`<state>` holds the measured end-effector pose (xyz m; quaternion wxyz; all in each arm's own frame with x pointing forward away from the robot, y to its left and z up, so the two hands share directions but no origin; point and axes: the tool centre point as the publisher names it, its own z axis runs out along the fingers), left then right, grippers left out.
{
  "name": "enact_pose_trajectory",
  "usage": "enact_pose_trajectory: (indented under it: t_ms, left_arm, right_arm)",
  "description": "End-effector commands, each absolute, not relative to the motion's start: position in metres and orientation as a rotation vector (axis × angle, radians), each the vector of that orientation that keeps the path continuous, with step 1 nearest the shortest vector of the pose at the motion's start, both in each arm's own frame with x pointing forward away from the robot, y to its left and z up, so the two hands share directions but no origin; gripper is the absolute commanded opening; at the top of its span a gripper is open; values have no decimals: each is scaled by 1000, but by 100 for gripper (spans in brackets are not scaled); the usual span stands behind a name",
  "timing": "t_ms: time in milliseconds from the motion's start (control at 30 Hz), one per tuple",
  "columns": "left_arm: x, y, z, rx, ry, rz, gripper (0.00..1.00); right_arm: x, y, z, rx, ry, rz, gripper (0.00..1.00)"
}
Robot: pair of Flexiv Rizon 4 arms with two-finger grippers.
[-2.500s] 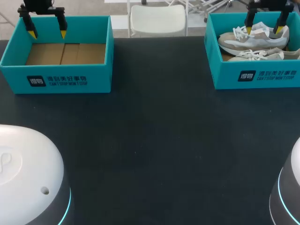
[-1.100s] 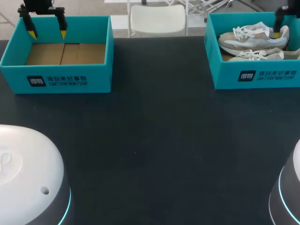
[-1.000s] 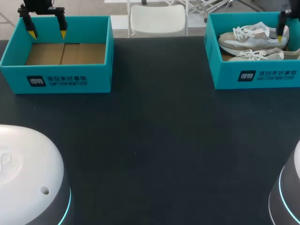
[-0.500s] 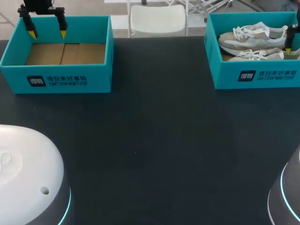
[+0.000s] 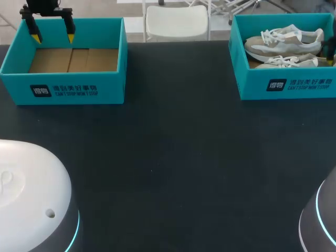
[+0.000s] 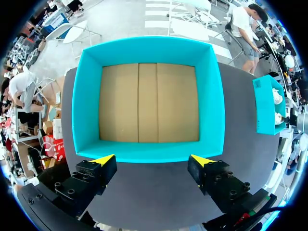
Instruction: Take the shoe out of the shoebox, open the shoe tongue, remove and reinsert the insole, then place the shoe into the shoebox
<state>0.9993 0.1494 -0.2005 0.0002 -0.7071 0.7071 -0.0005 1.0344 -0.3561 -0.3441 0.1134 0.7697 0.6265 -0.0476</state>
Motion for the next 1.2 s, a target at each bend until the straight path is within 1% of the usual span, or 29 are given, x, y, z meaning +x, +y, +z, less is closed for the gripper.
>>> enact_pose_trajectory:
  t_ms: [33,67,133,167,200,400,467,500,600,1200]
  left_arm:
    - [999,150,-200,-2221,2221,-1,100]
    - [999,150,-200,-2221,2221,-1,100]
    - [999,150,-200,-2221,2221,-1,100]
    - [999,150,-200,-2221,2221,-1,100]
    - [999,150,-200,-2221,2221,-1,100]
    - [999,150,-200,-2221,2221,-1,100]
    - [999,150,-200,-2221,2221,-1,100]
    - [999,150,-200,-2221,2221,-1,100]
    - [999,150,-200,-2221,2221,-1,100]
    - [999,150,-200,-2221,2221,-1,100]
  right_arm:
    - [1042,-358,-354,2242,1825,-175,55]
    - [1043,-359,-356,2238,1824,-184,54]
    - [1044,-360,-359,2239,1816,-198,41]
    - [1045,-361,-359,2231,1814,-210,22]
    - [1044,-362,-359,2231,1809,-211,0]
    - [1038,-366,-355,2239,1767,-226,0]
    - [1036,-367,-349,2329,1763,-133,0]
    - [1033,-367,-344,2291,1759,-190,0]
    - [1028,-364,-333,2251,1780,-209,0]
    - [1020,-338,-207,2199,1847,-195,0]
